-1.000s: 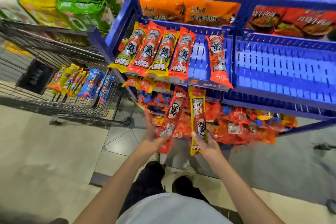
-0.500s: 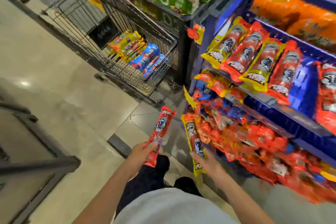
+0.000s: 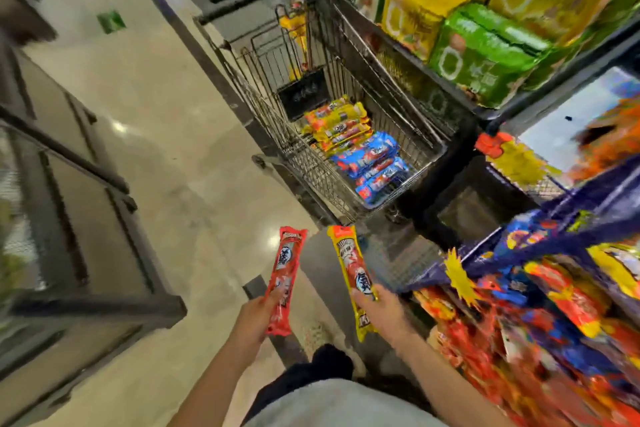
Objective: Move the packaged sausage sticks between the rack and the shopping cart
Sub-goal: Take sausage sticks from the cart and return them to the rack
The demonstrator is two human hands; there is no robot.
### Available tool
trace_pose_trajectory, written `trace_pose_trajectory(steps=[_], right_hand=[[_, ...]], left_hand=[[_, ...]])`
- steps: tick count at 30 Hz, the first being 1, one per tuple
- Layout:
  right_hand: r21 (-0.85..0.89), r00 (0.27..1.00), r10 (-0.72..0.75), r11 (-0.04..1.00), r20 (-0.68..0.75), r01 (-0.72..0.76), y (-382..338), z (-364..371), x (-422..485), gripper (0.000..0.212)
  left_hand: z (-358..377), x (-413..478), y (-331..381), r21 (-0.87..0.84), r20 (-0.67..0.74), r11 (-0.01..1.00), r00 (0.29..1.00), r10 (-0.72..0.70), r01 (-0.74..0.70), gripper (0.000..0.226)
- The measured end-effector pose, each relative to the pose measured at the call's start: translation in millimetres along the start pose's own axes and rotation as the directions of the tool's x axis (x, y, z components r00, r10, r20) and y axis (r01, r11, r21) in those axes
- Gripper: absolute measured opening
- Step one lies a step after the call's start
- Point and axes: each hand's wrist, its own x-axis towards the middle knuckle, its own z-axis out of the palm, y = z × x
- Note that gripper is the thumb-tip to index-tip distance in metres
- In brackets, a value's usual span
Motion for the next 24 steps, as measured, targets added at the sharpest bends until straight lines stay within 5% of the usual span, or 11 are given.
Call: trace_pose_trajectory(steps=[8,13,24], right_hand=[[0.128,0.999,0.047,0.991,-0.015,-0.045,-76,12,36,0.014],[0.269,0.983,0.150,0.956,-0.109,-0.116,-88,5,73,0.040],[0.421,0.966,0.205,0.899,-0.158,-0.122,-211,12,209,0.019]], left_hand=[[-29,52,70,0.023,0.014,0.998,0.998,0.054,-0.054,0.042],[-18,91,118,0.109,0.075,0.990,0.994,0.076,-0.084,0.043],[-21,204,303,0.316,0.192,0.933,0.975,0.115,-0.172,0.034]])
